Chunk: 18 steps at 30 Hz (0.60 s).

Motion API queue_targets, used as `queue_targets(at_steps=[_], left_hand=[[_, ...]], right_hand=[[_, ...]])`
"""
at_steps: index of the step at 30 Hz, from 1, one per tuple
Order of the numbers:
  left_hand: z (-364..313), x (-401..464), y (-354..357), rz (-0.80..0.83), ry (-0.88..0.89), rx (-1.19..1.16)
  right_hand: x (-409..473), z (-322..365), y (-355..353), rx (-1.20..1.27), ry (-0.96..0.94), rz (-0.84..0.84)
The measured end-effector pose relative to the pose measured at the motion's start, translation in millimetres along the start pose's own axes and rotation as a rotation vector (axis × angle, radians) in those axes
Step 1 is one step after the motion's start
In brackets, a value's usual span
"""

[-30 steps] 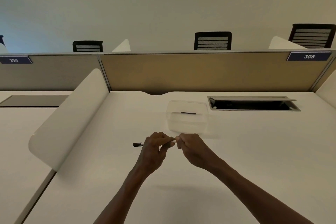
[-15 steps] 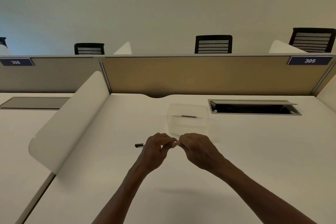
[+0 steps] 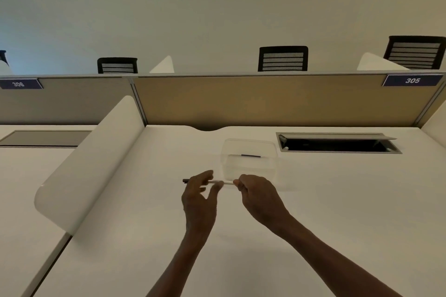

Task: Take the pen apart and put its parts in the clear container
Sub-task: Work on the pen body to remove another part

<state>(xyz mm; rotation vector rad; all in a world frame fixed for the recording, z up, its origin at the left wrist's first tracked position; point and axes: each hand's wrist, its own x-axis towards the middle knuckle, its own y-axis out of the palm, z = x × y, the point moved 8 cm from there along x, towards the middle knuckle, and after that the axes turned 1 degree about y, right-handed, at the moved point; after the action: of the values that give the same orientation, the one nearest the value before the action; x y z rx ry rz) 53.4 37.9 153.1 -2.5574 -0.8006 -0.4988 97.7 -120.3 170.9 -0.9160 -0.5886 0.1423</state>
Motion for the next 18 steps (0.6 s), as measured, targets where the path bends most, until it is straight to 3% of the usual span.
queue_targets(at_steps=[3,6,10,18], left_hand=[[29,-10,-1,-0.103,-0.479,-0.234],[39,-22,28,0.053,-0.839,-0.674],[27,-22,42,0.133,-0.918,-0.989],[29,-21,40,0.042,-0.917,-1.052]], right_hand=[[-1,-1,-12,-0.007,0.002,-0.13],[-2,3,-12,-0.006,-0.021,-0.174],[-3,10,-9,-0.034,-0.079,-0.162],[-6,19,-7,-0.13,-0.234,-0.085]])
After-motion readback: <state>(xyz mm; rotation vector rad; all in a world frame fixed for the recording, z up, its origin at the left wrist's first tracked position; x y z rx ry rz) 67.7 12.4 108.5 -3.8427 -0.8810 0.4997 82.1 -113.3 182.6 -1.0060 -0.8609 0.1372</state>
